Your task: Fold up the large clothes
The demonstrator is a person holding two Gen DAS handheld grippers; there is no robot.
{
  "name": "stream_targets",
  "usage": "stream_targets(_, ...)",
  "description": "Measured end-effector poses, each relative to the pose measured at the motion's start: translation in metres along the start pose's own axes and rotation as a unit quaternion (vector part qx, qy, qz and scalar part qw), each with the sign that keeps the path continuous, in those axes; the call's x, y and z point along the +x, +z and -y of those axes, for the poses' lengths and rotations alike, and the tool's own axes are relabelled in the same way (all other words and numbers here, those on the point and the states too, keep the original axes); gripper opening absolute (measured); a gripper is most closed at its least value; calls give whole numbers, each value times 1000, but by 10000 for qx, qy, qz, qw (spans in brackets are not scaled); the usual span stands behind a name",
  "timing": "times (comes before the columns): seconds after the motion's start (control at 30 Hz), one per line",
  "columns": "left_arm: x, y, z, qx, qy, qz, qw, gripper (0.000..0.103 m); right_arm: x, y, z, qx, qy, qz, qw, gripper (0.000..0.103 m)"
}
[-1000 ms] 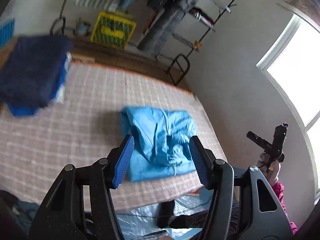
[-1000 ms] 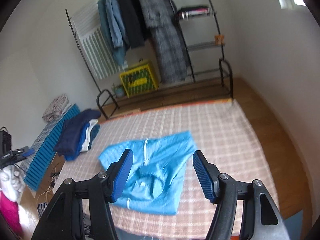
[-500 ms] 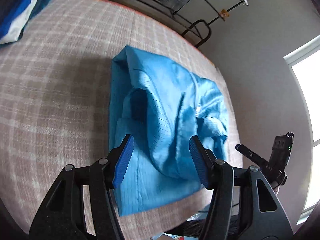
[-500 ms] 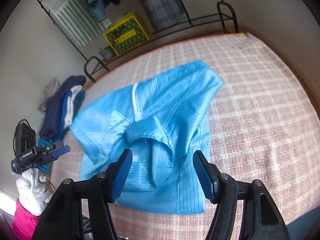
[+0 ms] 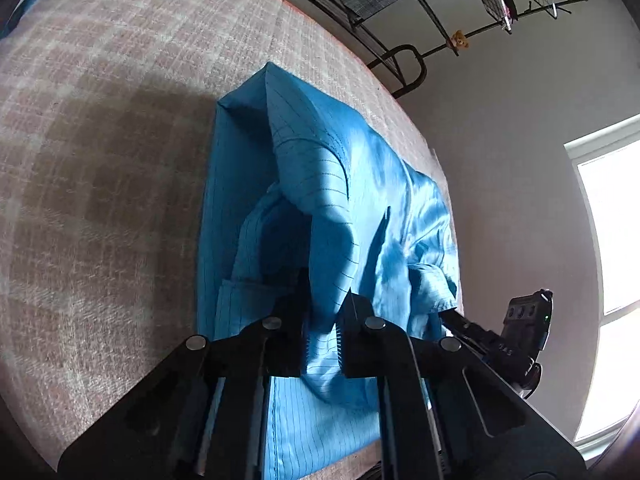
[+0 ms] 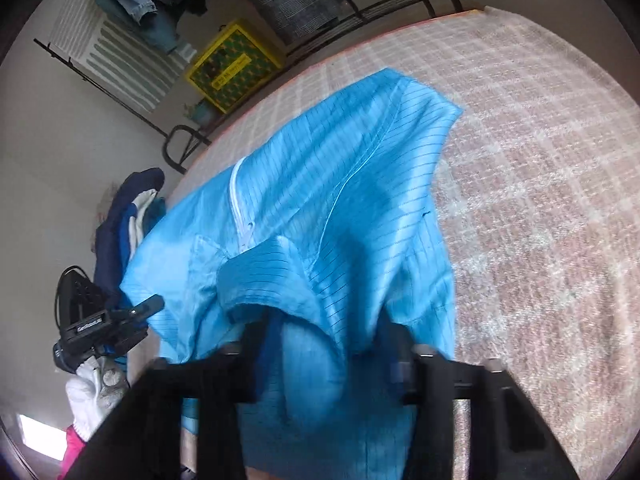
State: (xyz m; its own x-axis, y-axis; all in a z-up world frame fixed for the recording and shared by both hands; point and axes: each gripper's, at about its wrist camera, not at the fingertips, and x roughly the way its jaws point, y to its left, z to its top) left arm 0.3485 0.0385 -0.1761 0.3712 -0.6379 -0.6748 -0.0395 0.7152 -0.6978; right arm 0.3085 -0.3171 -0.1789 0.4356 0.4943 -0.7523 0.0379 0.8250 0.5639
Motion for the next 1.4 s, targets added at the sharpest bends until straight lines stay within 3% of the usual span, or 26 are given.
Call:
stream_targets(0.07,-5,1,3,100,9,12,9999,4,-5,-7,-8,-121,-42,29,9999,2)
stream_targets(0.23,-25,0,4,100,-238,-54,9997,3,-36,-36,-39,-474,285,68,9984,0)
stream_targets(0.37,-35,-10,0,330,-87,-216,9992,2,-57,-71,-45,-357,548,-91,9978,0)
stream_targets(0.57,-14,-28,-31,192,198,-490,9984,2,-24,-106,-14,-142,-52,-802,9967,0)
stream_targets(0.63,-11,-31,-28,396,367,-476,9974,2,-23,-109,-16,-202,0,-844,9962,0)
stream_targets(0.77,-15,-38,-28,333,267,-562,9975,2,-25,-114,-31,-602,-119,-882,9942,0)
stream_targets(0.93,-6,-43,-25,478,333,-671,9960,2,-24,-112,-16,-344,-156,-970,9946,0)
stream_targets(1.1,-2,-51,-11,813,489,-693,9931,2,-34,-118,-22,-527,-173,-1011,9933,0)
stream_targets(1.2,2,-53,-10,843,586,-740,9920,2,-43,-122,-24,-860,-462,-1024,9899,0)
stream_targets(1.3,-4,-55,-7,877,683,-814,9905,3,-50,-120,-29,-1124,-568,-1199,9848,9)
stream_targets(1.37,-15,-59,-3,976,764,-857,9886,3,-66,-121,-36,-1344,-440,-1172,9830,33)
stream_targets(1.4,-20,-60,1,1055,816,-843,9875,3,-77,-119,-39,-1512,-408,-1110,9814,34)
